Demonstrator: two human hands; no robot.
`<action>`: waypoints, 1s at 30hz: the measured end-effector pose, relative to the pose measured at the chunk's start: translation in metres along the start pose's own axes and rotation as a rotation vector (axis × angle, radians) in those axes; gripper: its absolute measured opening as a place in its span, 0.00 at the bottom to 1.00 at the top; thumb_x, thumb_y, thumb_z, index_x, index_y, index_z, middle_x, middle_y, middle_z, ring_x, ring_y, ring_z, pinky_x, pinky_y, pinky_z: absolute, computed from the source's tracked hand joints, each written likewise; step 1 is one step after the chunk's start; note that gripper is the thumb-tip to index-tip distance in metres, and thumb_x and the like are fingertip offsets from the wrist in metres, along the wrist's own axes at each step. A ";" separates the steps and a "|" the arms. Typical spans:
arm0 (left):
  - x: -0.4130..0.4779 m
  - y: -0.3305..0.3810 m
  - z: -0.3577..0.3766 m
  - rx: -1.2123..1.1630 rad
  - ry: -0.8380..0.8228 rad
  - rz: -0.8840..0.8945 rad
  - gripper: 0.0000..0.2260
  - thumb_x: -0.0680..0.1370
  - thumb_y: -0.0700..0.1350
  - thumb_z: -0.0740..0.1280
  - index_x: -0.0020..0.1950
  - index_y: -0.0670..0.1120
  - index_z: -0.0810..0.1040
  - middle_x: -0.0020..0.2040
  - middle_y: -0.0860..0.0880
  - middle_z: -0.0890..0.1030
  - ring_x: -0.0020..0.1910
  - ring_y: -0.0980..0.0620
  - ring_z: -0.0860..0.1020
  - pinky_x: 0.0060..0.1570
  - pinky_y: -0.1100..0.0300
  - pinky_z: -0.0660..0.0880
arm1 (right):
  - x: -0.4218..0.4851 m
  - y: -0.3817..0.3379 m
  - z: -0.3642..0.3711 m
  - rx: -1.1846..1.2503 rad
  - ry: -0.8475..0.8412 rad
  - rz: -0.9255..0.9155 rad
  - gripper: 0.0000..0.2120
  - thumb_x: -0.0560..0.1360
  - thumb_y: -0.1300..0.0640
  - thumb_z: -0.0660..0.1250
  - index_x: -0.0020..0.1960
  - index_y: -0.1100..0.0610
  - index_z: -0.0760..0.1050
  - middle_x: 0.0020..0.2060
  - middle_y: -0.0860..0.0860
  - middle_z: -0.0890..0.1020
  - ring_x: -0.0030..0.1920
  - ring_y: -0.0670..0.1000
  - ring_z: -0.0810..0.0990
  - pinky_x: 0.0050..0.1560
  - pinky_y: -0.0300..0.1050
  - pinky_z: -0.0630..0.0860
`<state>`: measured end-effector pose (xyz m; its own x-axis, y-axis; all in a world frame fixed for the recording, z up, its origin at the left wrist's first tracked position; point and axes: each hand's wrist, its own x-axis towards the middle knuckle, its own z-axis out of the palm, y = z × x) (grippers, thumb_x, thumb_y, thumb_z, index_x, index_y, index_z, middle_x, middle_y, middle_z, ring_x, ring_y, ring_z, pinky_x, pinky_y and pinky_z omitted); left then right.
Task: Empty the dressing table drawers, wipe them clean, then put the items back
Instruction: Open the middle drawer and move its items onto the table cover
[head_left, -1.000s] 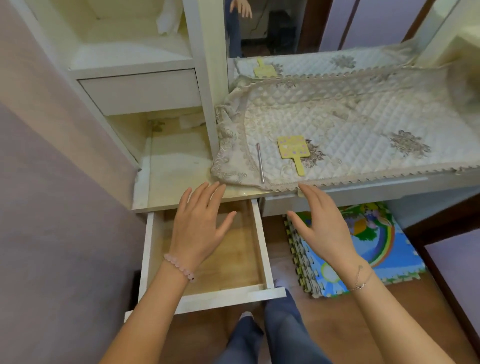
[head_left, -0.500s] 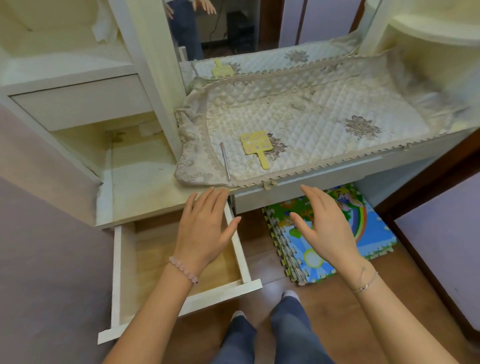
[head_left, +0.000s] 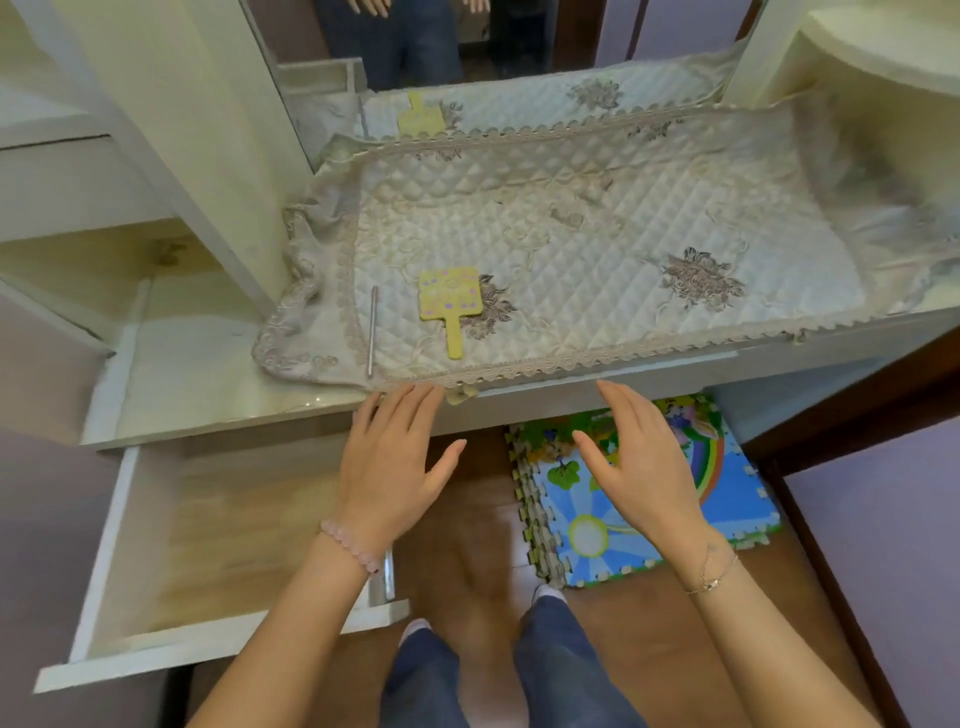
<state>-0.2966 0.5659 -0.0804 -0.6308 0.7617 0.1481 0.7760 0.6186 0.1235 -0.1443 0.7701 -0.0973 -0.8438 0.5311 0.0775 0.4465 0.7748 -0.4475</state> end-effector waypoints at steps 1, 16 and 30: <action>0.004 0.008 0.005 0.001 -0.001 -0.015 0.26 0.77 0.59 0.55 0.67 0.43 0.72 0.63 0.47 0.76 0.64 0.47 0.72 0.66 0.50 0.64 | 0.005 0.009 -0.002 0.011 -0.011 -0.006 0.29 0.77 0.46 0.61 0.73 0.57 0.61 0.69 0.53 0.68 0.71 0.52 0.64 0.70 0.47 0.62; 0.024 0.058 0.062 -0.112 -0.025 -0.233 0.25 0.77 0.58 0.56 0.65 0.42 0.74 0.61 0.45 0.78 0.61 0.46 0.75 0.63 0.48 0.68 | 0.073 0.082 0.003 0.027 -0.170 -0.109 0.28 0.78 0.46 0.59 0.73 0.57 0.60 0.71 0.53 0.66 0.72 0.53 0.62 0.72 0.48 0.60; 0.044 0.048 0.186 -2.028 0.053 -1.480 0.22 0.80 0.54 0.58 0.70 0.44 0.67 0.68 0.45 0.71 0.66 0.47 0.70 0.65 0.48 0.65 | 0.153 0.113 0.041 -0.050 -0.262 -0.208 0.24 0.79 0.48 0.57 0.73 0.56 0.62 0.72 0.51 0.65 0.74 0.52 0.58 0.73 0.52 0.50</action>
<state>-0.2871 0.6652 -0.2501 -0.5255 0.2123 -0.8239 -0.8271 -0.3544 0.4363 -0.2350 0.9249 -0.1731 -0.9634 0.2585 -0.0715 0.2650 0.8766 -0.4018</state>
